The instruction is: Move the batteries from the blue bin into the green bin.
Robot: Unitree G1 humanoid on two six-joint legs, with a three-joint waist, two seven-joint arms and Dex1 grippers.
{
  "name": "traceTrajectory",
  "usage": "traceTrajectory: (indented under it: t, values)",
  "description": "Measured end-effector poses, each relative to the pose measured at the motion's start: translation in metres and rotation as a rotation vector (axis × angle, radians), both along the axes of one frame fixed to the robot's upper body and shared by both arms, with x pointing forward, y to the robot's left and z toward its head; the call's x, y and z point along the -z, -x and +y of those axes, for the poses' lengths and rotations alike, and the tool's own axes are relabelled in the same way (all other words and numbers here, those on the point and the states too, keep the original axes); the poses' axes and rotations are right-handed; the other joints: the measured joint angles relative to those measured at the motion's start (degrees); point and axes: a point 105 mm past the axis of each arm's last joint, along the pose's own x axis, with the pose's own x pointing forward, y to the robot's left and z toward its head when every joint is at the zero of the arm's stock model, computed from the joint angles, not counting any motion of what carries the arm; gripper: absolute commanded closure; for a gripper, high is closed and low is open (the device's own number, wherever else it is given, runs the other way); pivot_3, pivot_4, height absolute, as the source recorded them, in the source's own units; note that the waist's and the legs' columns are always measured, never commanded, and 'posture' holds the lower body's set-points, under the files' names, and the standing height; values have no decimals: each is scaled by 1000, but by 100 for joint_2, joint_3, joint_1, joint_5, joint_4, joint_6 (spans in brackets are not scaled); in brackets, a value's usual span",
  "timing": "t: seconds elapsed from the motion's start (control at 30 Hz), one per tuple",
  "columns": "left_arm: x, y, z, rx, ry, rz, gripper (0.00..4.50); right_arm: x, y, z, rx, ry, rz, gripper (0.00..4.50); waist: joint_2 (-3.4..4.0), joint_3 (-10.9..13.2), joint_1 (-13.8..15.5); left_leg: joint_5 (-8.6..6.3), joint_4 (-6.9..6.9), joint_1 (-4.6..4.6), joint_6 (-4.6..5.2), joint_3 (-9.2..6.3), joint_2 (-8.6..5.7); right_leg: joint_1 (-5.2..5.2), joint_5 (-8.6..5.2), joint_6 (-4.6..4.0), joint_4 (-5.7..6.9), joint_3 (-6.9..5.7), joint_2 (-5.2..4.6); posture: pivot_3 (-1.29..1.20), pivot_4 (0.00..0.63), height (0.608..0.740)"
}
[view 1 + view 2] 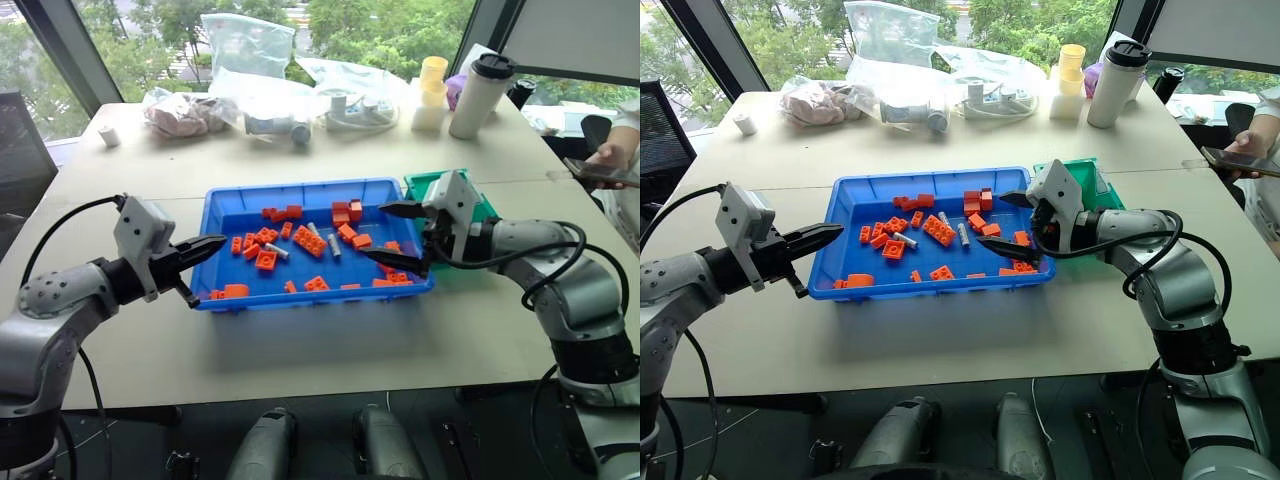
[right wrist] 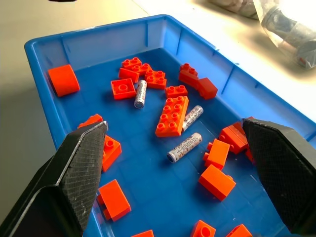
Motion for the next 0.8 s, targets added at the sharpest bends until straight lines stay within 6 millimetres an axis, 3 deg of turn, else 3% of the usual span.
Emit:
traceTrajectory:
  t: [0.27,0.37,0.6,0.7,0.8]
  values:
    - [0,1,2,1,-17,5,4500,2,-9,19,8,-6,16,24,0,0,-22,0,-1,0,0,0,0,-3,1,-1,1,2,0,0,150,740]
    - [1,0,5,-1,-24,16,4500,6,-15,41,-16,47,0,24,1,1,-74,1,-3,0,-1,0,1,-6,1,-1,3,1,1,0,150,740]
    - [-7,-2,16,-6,-60,18,4500,37,-32,126,-186,224,28,24,2,3,-163,3,-14,-5,-6,2,3,-25,3,-5,9,2,7,0,150,740]
    - [-6,0,21,-21,-65,28,4500,48,-42,146,-208,276,26,24,2,3,-147,3,-12,-8,-7,2,0,-26,3,-4,8,1,5,0,150,740]
    - [-3,3,24,-34,-67,46,4500,59,-49,153,-217,323,27,24,2,3,-124,3,-10,-8,-6,0,-3,-23,3,-4,7,0,8,0,150,740]
